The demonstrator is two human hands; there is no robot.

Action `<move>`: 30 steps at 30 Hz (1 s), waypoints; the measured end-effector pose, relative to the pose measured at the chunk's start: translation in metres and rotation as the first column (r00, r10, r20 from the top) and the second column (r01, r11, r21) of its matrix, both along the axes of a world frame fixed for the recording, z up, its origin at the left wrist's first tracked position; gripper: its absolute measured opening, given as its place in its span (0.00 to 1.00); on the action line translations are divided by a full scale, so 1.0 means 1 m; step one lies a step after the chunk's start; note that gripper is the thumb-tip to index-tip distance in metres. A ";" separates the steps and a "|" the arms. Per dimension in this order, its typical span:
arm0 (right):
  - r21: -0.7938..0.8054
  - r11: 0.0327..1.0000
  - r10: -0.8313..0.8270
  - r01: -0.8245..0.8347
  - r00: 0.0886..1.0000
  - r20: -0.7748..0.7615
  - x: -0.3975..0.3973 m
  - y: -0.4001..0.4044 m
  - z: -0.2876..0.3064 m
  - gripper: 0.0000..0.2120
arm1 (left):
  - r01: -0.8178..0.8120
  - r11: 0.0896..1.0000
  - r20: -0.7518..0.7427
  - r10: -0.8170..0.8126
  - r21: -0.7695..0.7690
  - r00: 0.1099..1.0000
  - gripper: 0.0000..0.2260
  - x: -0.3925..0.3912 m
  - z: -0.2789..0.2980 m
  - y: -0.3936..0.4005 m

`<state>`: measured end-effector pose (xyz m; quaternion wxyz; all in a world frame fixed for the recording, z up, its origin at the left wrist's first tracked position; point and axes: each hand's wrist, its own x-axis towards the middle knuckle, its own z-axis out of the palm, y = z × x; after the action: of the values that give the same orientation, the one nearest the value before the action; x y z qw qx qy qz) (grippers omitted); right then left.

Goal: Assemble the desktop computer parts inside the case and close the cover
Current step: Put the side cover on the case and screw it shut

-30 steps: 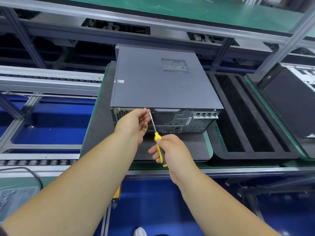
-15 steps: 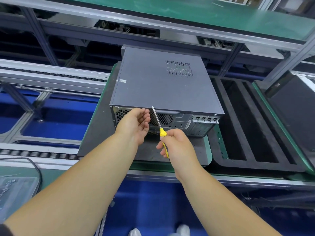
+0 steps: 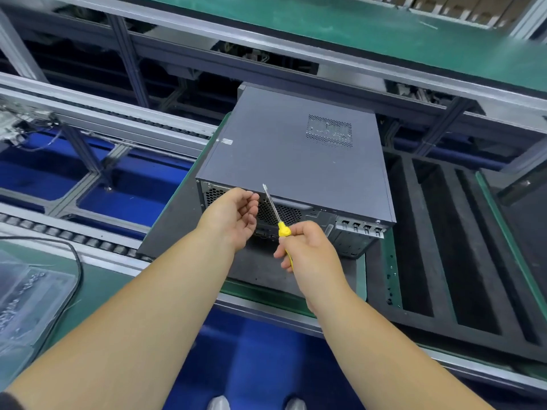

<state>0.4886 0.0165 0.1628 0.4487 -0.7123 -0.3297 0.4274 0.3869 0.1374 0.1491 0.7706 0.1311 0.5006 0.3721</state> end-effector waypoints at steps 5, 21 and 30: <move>0.004 0.997 0.080 -0.080 0.996 0.033 0.013 0.001 0.002 0.04 | -0.029 0.999 0.002 0.029 -0.015 1.000 0.07 0.003 0.001 -0.002; 0.064 0.988 0.145 -0.140 0.987 -0.076 0.034 0.012 0.008 0.04 | 0.005 0.990 -0.033 0.000 0.142 0.999 0.15 0.002 0.019 -0.018; 0.250 0.967 0.073 -0.043 0.991 -0.109 0.068 0.007 0.033 0.01 | 0.247 0.906 -0.103 -0.225 0.343 0.969 0.06 0.050 0.034 -0.054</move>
<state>0.5562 0.0231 0.1957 0.5399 -0.6144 -0.3741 0.4371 0.4364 0.0834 0.1829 0.7579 0.3383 0.4294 0.3559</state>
